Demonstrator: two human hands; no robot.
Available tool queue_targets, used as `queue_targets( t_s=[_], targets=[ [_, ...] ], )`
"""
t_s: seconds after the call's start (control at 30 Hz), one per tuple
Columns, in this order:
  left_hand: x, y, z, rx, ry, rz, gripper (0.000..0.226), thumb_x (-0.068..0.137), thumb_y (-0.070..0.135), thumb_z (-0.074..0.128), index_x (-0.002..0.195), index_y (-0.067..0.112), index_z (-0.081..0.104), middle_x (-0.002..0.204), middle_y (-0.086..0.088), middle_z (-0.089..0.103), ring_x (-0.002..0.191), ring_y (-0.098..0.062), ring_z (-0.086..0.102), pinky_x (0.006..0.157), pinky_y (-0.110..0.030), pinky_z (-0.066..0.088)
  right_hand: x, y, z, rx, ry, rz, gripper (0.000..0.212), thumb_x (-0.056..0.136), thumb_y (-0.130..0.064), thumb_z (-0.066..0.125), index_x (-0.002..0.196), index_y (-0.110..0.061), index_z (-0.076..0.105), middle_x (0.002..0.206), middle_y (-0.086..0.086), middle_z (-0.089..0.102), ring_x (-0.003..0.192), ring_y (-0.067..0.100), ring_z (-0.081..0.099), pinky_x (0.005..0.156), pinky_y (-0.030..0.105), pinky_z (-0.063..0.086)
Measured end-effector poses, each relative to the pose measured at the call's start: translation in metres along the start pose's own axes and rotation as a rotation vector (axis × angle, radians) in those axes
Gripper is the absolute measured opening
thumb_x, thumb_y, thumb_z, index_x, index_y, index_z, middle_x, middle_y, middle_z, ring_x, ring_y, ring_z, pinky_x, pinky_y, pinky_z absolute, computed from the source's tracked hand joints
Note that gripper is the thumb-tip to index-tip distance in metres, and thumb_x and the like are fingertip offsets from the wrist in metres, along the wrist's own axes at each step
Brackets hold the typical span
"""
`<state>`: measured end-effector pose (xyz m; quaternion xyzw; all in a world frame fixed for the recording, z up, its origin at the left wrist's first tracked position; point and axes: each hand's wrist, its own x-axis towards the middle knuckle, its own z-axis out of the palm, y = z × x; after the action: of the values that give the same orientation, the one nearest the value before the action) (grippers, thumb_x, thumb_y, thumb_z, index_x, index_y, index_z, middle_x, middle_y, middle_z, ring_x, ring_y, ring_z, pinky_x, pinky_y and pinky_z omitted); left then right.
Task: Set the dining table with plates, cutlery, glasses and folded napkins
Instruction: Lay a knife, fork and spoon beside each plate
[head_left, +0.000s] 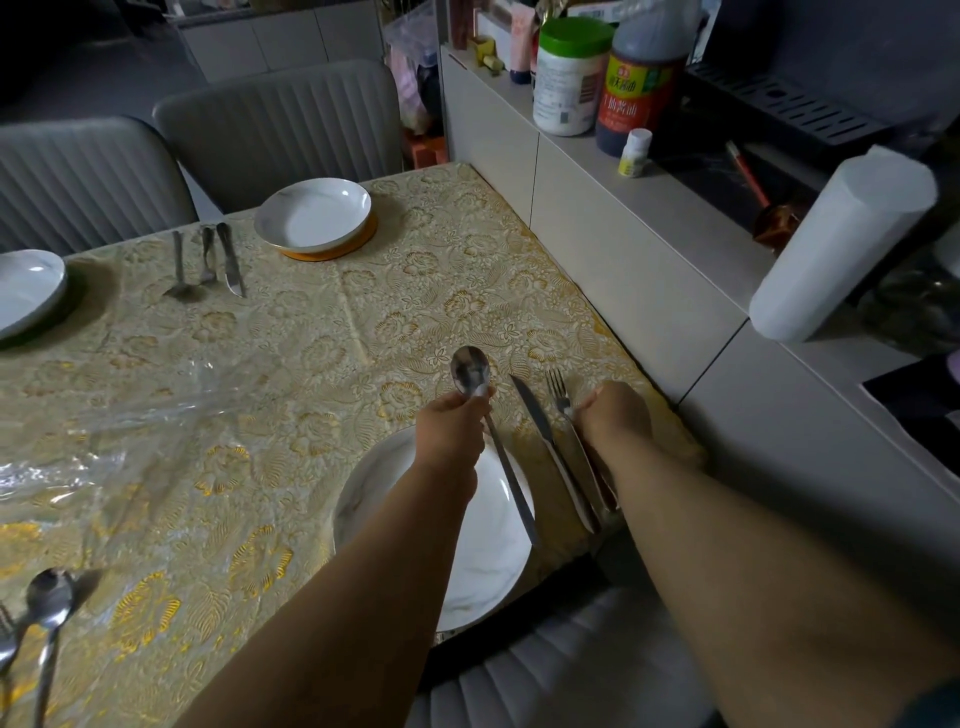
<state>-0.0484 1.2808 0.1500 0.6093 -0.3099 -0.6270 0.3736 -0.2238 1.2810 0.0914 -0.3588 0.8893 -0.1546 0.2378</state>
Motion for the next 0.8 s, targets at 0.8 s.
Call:
queue_targets(
  t_s=[0.8],
  targets=[
    [0.001,-0.002,0.03,-0.046,-0.101,-0.035,0.02,0.101,0.017,0.045,0.09,0.006,0.057,0.075,-0.008,0.051,0.062,-0.017,0.051,0.056,-0.028,0.044,0.022,0.024,-0.03,0.068,-0.242,0.064,0.032,0.09,-0.005,0.05,0.12,0.002,0.058,0.119,0.02,0.062,0.108,0.033,0.061,0.076,0.027,0.052]
  ],
)
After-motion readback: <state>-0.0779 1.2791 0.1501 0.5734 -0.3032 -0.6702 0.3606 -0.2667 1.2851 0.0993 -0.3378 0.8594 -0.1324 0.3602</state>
